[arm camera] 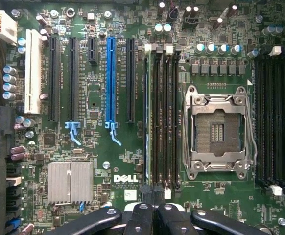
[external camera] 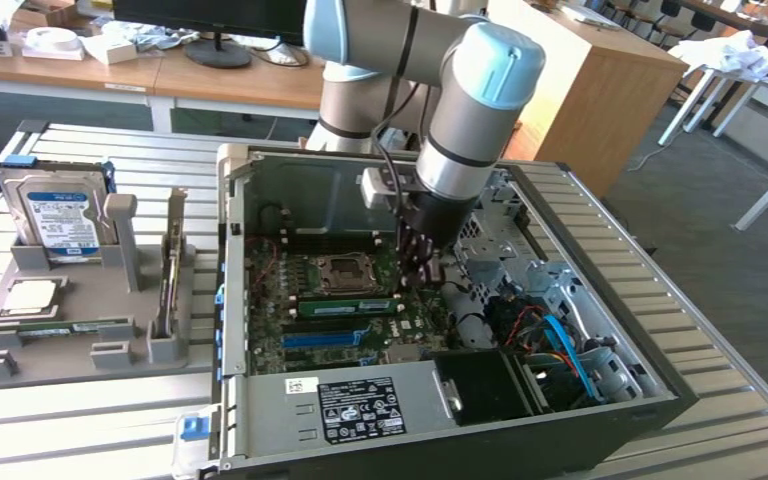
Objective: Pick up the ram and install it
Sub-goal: 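Press down the ram until it locks into place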
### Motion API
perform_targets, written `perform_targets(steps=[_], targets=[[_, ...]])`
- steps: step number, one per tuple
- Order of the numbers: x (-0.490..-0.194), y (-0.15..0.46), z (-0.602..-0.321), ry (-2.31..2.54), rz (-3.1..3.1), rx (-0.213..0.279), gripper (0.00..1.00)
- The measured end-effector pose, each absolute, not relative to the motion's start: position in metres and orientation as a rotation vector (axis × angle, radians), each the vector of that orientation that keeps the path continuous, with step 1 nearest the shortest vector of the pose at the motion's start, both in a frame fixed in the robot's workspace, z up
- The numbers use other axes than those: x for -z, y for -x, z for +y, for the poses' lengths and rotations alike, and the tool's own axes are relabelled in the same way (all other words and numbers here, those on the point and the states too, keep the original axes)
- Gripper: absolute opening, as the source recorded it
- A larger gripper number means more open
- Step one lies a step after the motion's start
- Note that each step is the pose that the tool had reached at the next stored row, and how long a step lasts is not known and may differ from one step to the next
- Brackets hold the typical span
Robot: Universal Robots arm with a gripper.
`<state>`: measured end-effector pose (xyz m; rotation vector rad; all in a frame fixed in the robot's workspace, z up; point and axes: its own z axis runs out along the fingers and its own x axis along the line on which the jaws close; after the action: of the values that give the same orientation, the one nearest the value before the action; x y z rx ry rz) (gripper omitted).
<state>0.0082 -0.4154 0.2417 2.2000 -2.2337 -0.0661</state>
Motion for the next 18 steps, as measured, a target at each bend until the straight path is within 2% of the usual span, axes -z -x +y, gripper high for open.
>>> perform_targets(steps=[18], targets=[[-0.2366,-0.0081,-0.4125,-2.201,-2.235,0.067,0.10]])
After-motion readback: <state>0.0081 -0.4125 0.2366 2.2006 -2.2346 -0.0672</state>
